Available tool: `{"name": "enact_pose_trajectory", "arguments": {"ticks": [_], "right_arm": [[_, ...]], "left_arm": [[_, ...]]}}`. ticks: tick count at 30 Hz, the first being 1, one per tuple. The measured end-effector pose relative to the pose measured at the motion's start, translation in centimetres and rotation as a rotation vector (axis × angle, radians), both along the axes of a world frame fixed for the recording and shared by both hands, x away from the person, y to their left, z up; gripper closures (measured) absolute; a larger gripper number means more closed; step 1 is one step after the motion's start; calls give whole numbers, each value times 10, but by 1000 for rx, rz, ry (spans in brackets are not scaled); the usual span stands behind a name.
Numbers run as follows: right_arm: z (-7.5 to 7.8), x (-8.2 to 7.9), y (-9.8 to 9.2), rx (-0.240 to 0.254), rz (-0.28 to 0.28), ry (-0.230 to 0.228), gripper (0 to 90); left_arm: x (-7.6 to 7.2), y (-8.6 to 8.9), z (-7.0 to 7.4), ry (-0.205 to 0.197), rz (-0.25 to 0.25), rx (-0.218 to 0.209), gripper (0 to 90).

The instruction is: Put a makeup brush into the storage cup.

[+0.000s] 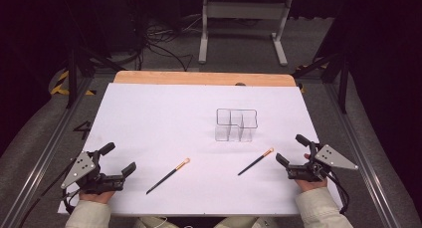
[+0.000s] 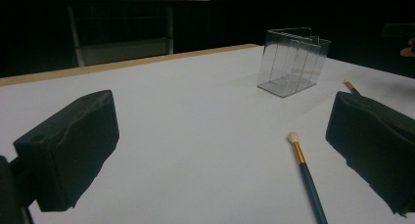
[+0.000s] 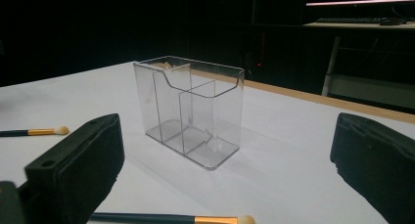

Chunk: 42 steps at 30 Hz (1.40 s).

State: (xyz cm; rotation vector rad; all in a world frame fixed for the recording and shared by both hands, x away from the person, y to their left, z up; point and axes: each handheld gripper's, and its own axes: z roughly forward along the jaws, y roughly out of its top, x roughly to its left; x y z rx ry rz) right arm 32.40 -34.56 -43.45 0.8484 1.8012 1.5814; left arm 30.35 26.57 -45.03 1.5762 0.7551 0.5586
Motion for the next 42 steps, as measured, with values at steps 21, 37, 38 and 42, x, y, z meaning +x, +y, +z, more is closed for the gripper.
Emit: {"name": "enact_pose_trajectory", "arguments": {"ticks": [21, 37, 38, 42], "right_arm": [[0, -1, -1, 1, 5, 8, 0], [-2, -1, -4, -2, -11, 31, 0], [-2, -1, -4, -2, -11, 31, 0], [-3, -1, -6, 5, -9, 37, 0]], "left_arm": [[0, -5, 6, -1, -15, -12, 1], [16, -27, 38, -32, -82, -61, 1], [18, -30, 40, -37, -87, -62, 1], [21, -39, 45, -43, -111, -64, 1]]}}
